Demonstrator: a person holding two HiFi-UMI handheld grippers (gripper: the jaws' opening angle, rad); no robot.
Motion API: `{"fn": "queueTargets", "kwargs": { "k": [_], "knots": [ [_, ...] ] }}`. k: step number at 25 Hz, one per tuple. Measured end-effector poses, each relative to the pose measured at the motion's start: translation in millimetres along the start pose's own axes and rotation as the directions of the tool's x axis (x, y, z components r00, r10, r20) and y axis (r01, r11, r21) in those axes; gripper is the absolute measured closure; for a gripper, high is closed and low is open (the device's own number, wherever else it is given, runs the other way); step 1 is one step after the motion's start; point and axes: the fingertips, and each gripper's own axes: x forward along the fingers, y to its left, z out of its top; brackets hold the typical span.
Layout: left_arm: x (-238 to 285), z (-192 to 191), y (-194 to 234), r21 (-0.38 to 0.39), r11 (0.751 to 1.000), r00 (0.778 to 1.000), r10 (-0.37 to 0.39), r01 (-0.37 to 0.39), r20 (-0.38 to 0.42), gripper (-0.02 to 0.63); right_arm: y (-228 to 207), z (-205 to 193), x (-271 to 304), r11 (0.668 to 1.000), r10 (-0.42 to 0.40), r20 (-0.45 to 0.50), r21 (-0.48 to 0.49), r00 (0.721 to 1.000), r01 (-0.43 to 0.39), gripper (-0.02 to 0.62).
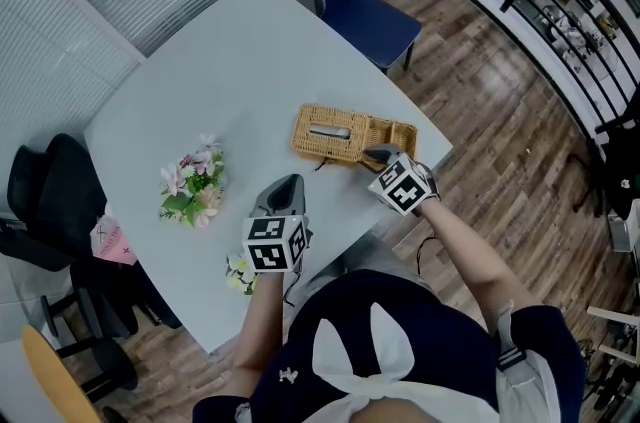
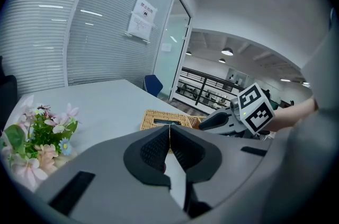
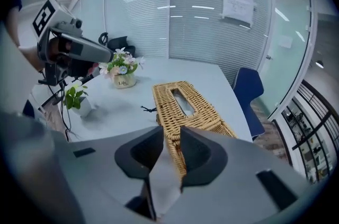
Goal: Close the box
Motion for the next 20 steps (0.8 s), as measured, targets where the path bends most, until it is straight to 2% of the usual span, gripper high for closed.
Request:
{"fn": "queueTargets", "kwargs": {
  "k": [11, 20],
  "knots": [
    [1.1, 7.8, -18.7, 0.018, 1.000, 0.999, -0.025, 0.025, 0.021, 0.583, 9.8, 32.9, -39.9, 0.992, -0.092, 0.187, 0.108, 0.978, 0.073, 0.586],
    [-1.4, 17.6, -40.2, 0.036, 0.998, 0.997, -0.058, 0.056, 0.057, 0.583, 25.8, 49.9, -64.5, 0.979, -0.107, 0.282, 0.198, 0.953, 0.051, 0.591]
  ]
}}
